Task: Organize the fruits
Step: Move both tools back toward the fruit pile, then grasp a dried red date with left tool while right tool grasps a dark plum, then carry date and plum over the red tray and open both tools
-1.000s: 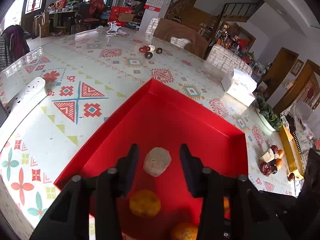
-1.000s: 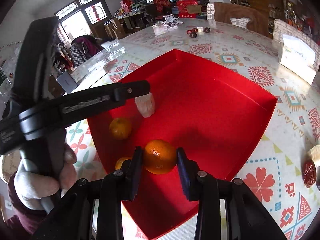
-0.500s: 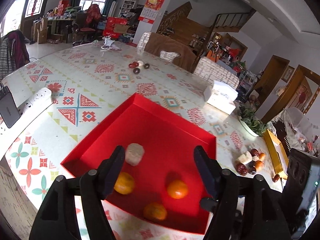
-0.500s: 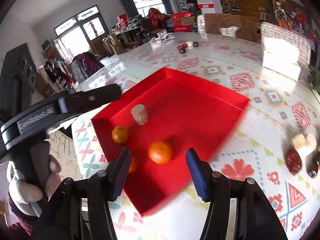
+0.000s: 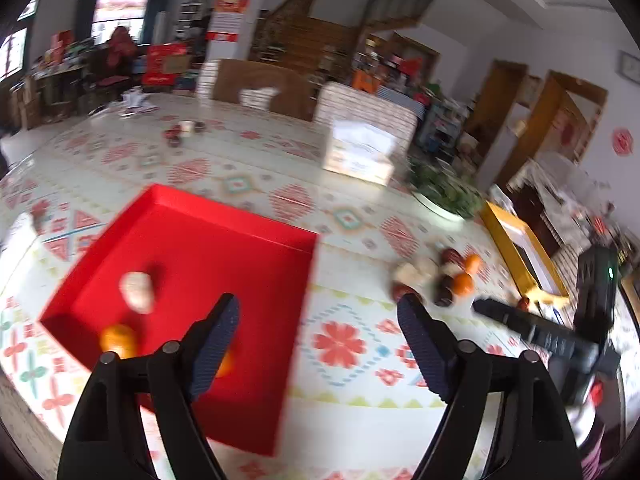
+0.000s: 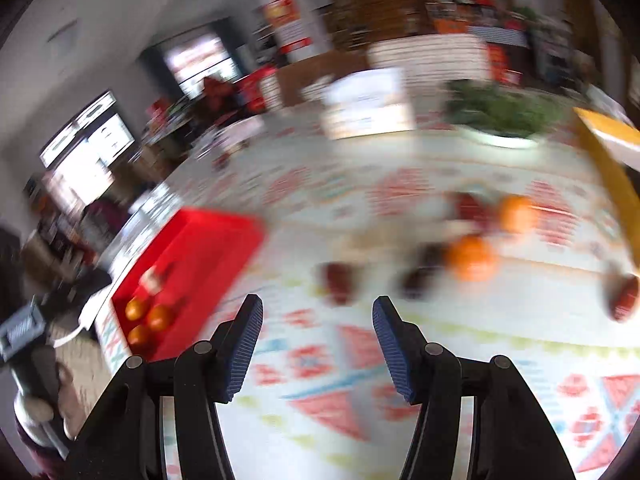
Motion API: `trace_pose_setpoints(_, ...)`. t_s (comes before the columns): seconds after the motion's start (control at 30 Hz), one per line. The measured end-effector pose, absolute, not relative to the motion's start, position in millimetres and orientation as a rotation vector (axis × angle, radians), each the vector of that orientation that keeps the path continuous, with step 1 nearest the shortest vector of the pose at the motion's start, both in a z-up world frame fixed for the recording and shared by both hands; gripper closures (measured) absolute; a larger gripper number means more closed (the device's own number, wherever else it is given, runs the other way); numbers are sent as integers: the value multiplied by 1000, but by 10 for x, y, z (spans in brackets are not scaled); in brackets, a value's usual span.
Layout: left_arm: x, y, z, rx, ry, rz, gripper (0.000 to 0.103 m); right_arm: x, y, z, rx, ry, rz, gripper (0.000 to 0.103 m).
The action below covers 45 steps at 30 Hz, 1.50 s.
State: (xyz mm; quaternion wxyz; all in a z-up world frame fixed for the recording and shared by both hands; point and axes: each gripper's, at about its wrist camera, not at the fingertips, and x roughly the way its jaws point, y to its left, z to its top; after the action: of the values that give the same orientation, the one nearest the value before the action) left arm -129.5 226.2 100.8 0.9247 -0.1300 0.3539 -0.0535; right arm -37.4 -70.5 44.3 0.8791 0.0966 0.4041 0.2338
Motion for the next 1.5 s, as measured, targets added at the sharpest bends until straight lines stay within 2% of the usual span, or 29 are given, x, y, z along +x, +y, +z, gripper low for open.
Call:
trace_pose_setpoints(0.23,-1092,1680,724,-202,818,-203,22,-132,-1450,296,301,874,353,40)
trace_pose_setpoints(0.37,-1030,1428,592,-161,850,-242,22,19,-1299,158,301,925,397,40)
trace_pose_setpoints(0.57,-888,1321,456,-148,885,-248,22,161,-751,43,155,954,425,40)
trace_pose_setpoints(0.63,-844,1331,418,-150,895,-239,22,211,-637,0,119,960,414,47)
trace_pose_setpoints(0.67,-821,1339,398,-152,900,-235,22,226,-596,-33,104,965,409,56)
trace_pose_setpoints(0.73,-782,1346,358,-153,908,-230,22,232,-545,-75,64,963,388,61)
trace_pose_setpoints(0.8,-731,1333,326,-151,910,-227,22,212,-548,-89,35,951,369,73)
trace_pose_setpoints(1.17,-233,1048,116,-91,936,-226,22,185,-897,57,183,906,382,73)
trace_pose_setpoints(1.27,-142,937,76,-37,927,-223,35,186,-934,82,194,898,386,73)
trace_pose_setpoints(1.33,-127,872,82,2,923,-225,60,193,-949,77,200,901,391,73)
trace_pose_setpoints(1.5,-164,901,83,-4,910,-217,60,198,-971,68,212,905,402,73)
